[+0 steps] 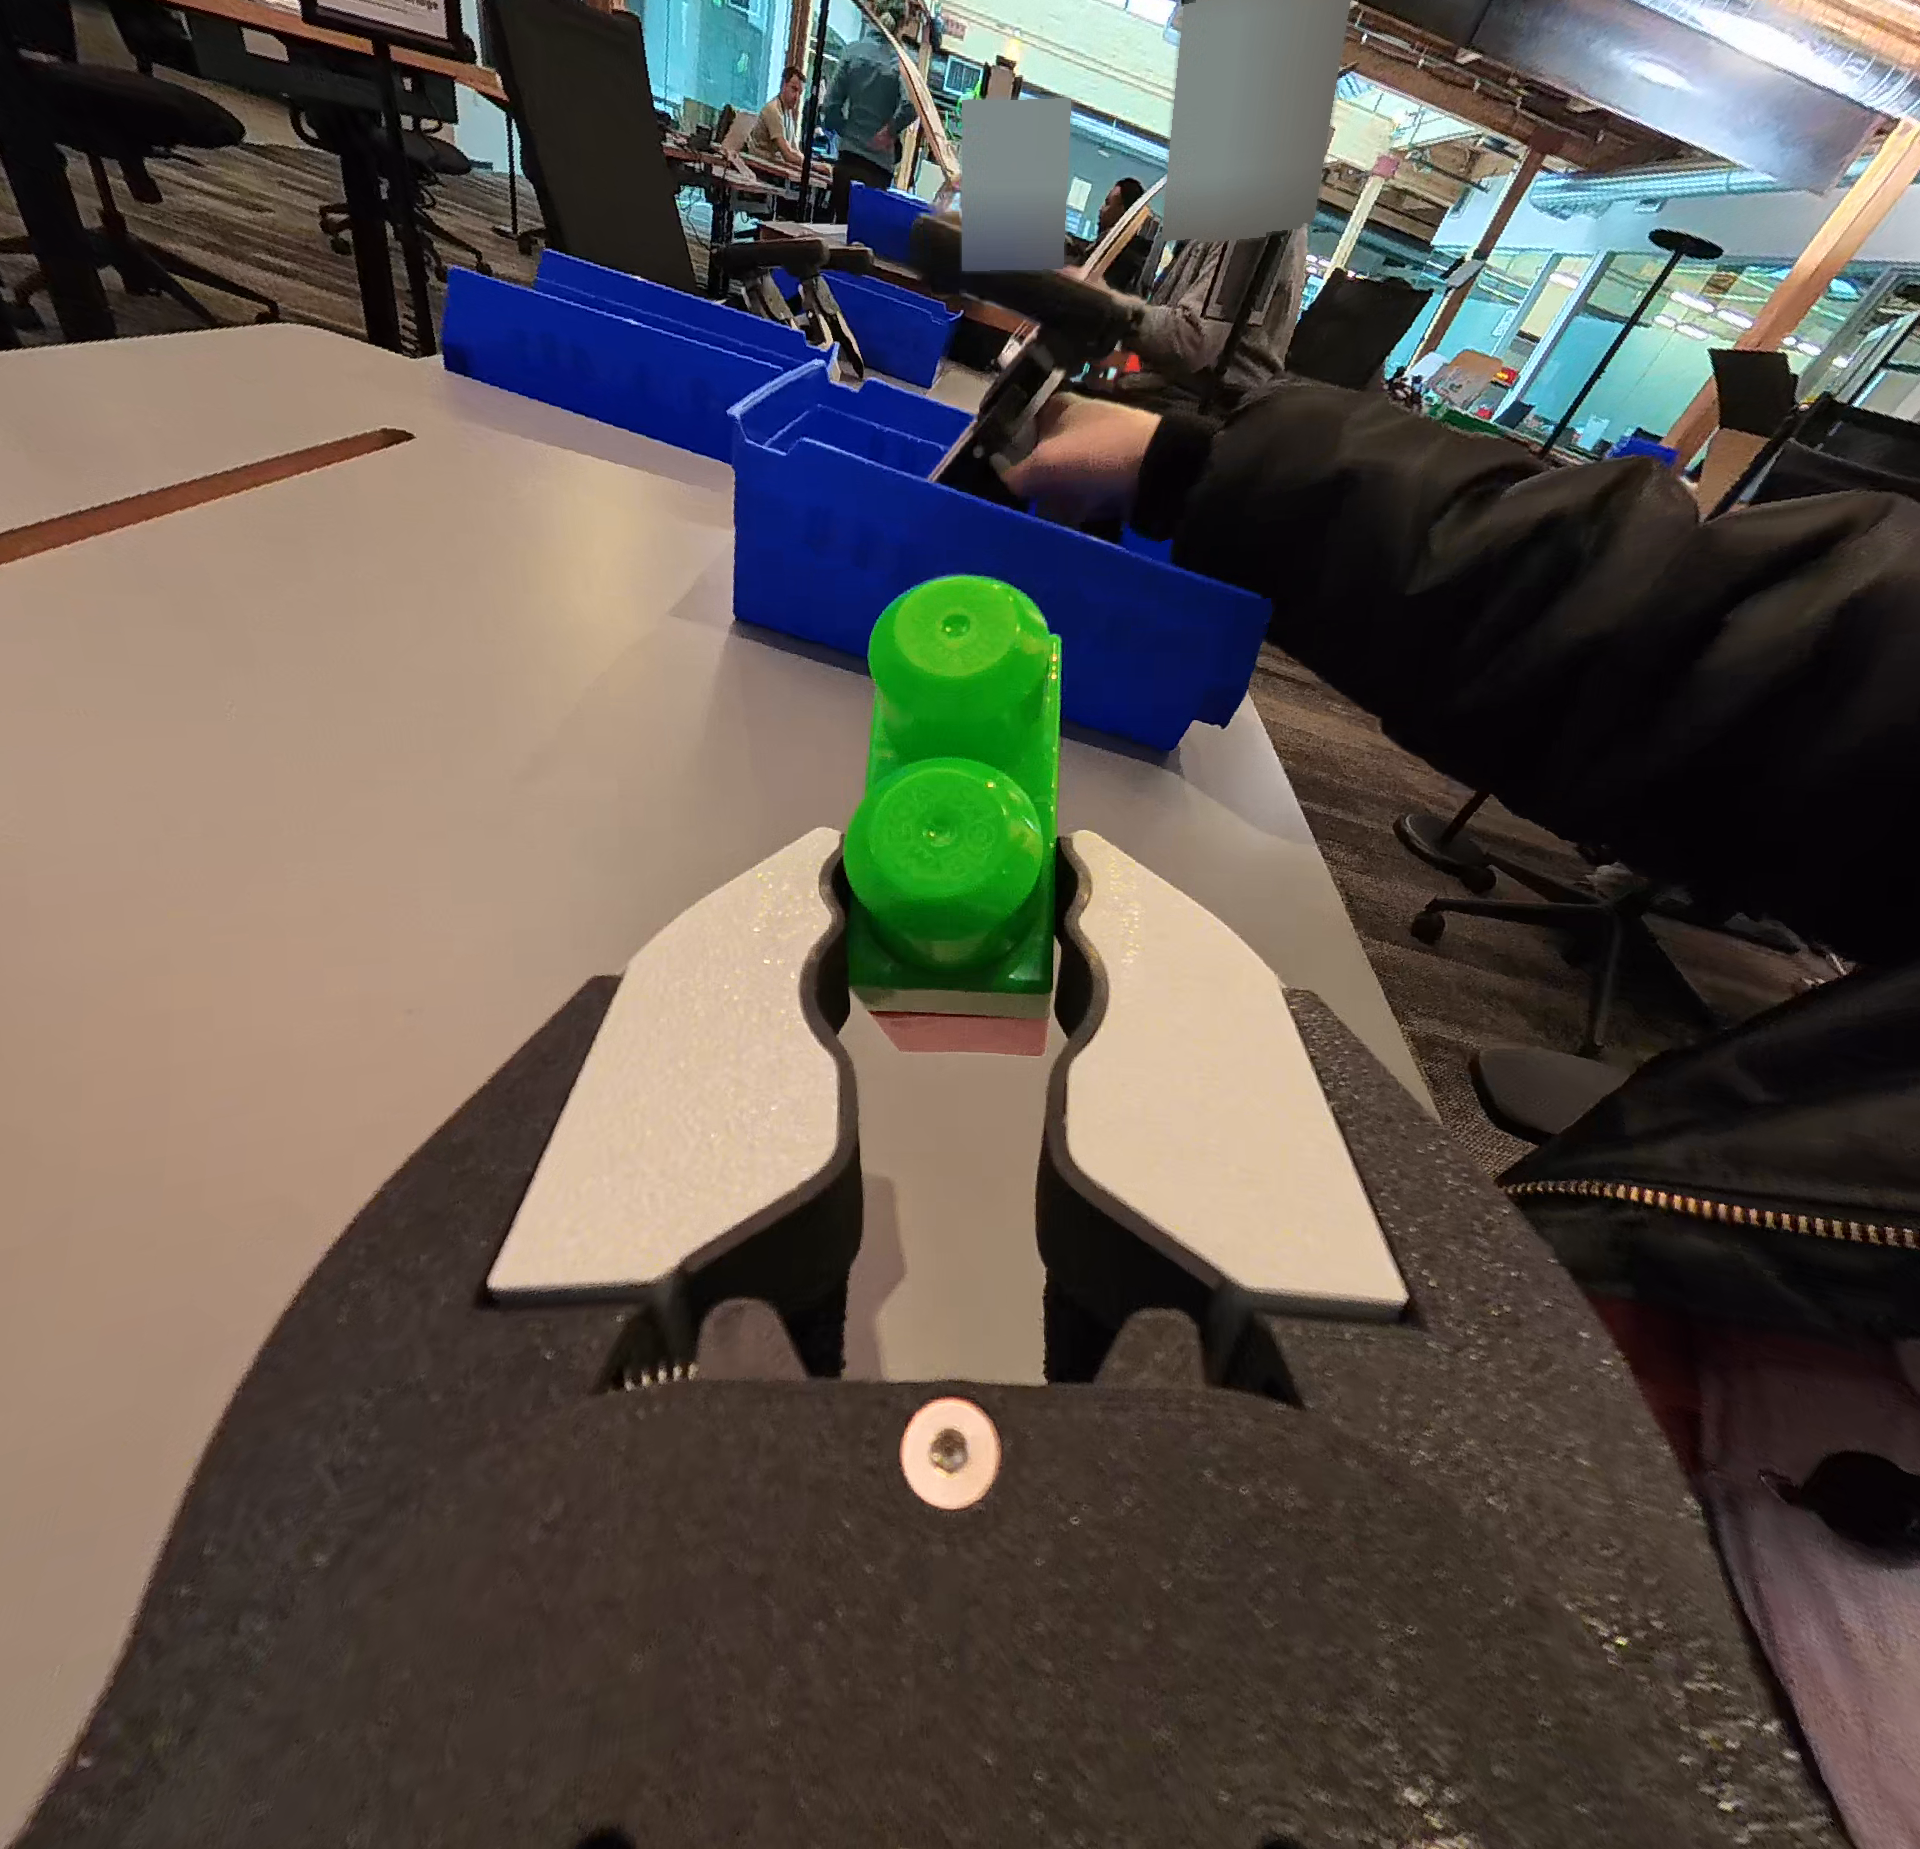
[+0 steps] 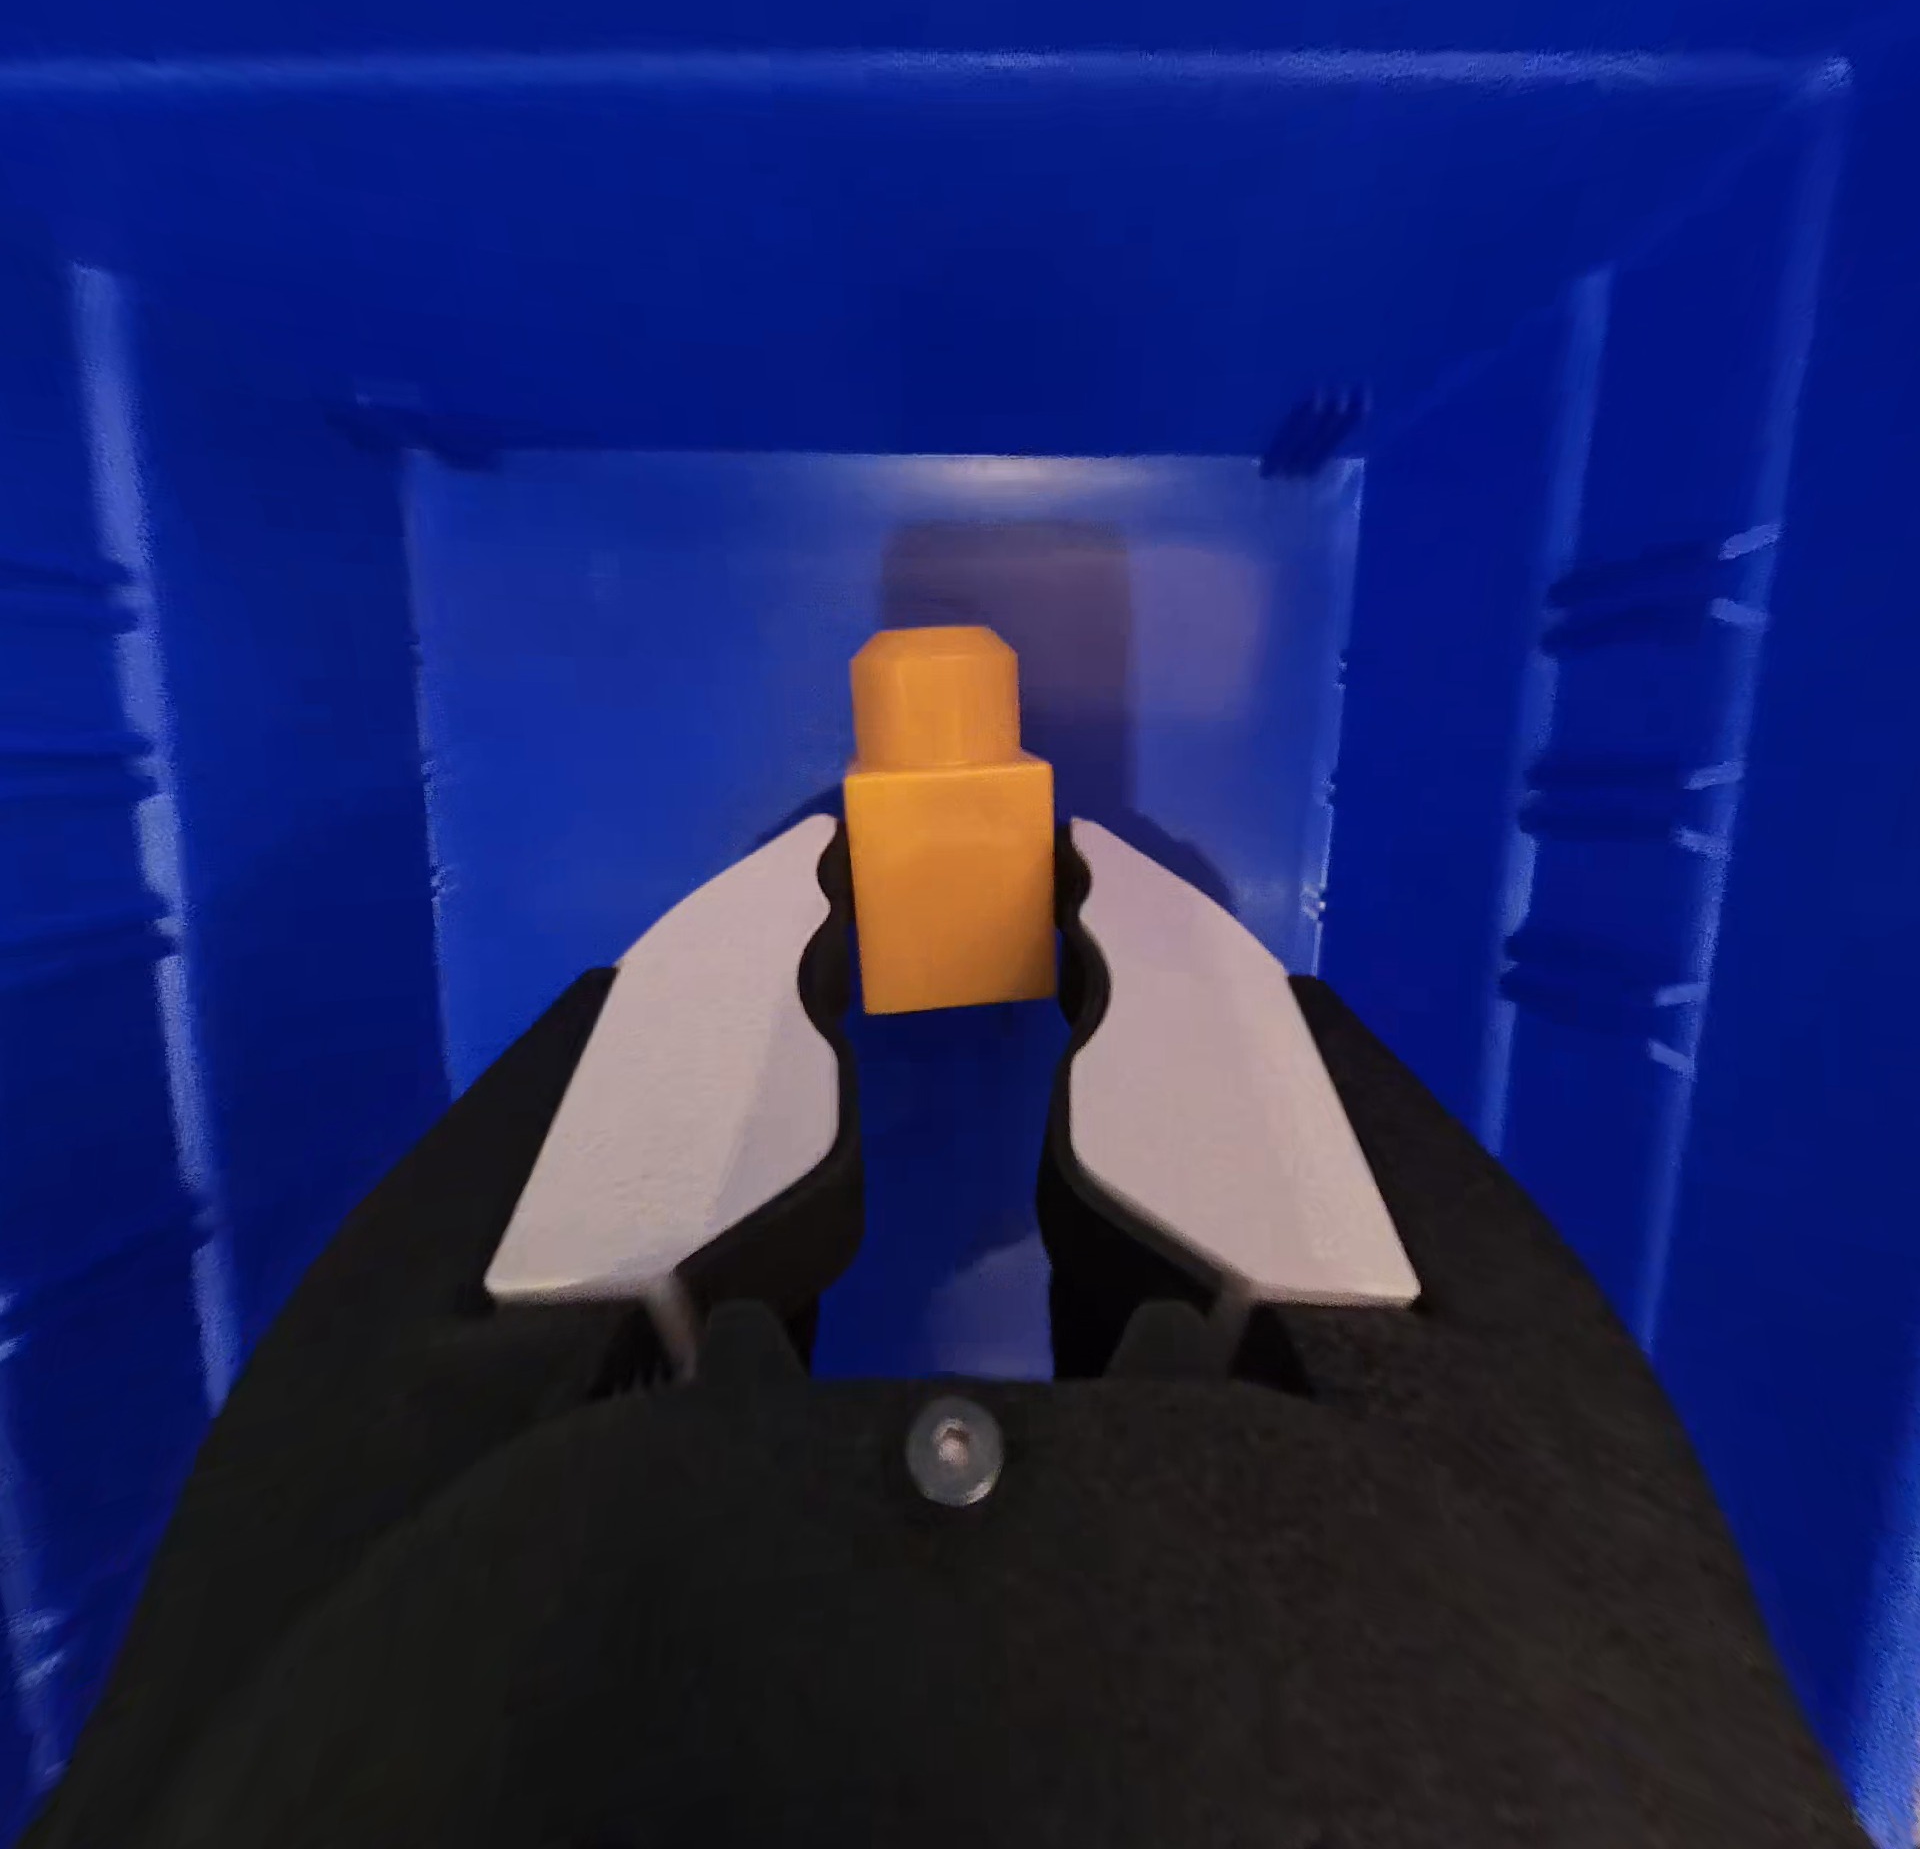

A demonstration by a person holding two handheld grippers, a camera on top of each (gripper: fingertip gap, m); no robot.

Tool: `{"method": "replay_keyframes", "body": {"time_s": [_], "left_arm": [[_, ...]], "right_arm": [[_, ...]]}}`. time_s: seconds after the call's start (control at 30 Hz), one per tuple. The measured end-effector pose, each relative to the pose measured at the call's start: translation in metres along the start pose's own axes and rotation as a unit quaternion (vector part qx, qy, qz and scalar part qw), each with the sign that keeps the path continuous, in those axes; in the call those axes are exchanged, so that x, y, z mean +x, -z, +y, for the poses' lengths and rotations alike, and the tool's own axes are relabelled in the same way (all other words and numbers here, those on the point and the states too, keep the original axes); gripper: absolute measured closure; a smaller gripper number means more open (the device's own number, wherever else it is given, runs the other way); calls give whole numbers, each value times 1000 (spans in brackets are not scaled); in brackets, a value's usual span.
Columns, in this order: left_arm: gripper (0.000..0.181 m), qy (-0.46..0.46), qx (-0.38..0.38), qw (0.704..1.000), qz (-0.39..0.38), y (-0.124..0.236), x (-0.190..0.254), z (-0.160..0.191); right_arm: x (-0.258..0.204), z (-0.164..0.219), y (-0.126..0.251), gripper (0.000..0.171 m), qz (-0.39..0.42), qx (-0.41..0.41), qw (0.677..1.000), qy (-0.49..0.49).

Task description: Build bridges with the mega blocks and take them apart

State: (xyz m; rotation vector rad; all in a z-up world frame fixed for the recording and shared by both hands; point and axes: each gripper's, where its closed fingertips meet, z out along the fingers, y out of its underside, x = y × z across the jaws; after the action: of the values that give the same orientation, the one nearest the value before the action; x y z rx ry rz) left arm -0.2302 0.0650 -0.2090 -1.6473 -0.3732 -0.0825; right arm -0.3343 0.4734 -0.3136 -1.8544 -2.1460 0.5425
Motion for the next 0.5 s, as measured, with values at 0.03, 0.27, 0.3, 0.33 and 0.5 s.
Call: {"method": "replay_keyframes", "body": {"time_s": [0.03,0.27,0.3,0.33,0.5], "left_arm": [[145,1,-2,1000,0,0,-1,1],[145,1,-11,1000,0,-2,0,3],[145,1,-9,1000,0,-1,1,2],[145,1,-5,1000,2,-1,2,0],[145,-1,14,1000,18,1,11,-9]], "right_arm": [[3,0,-3,134,7,-3,1000,-1],[3,-11,19,129,12,14,999,31],[0,-16,29,130,9,30,999,41],[-8,-25,44,130,3,59,997,56],[-156,-48,135,122,-177,227,933,214]]}}
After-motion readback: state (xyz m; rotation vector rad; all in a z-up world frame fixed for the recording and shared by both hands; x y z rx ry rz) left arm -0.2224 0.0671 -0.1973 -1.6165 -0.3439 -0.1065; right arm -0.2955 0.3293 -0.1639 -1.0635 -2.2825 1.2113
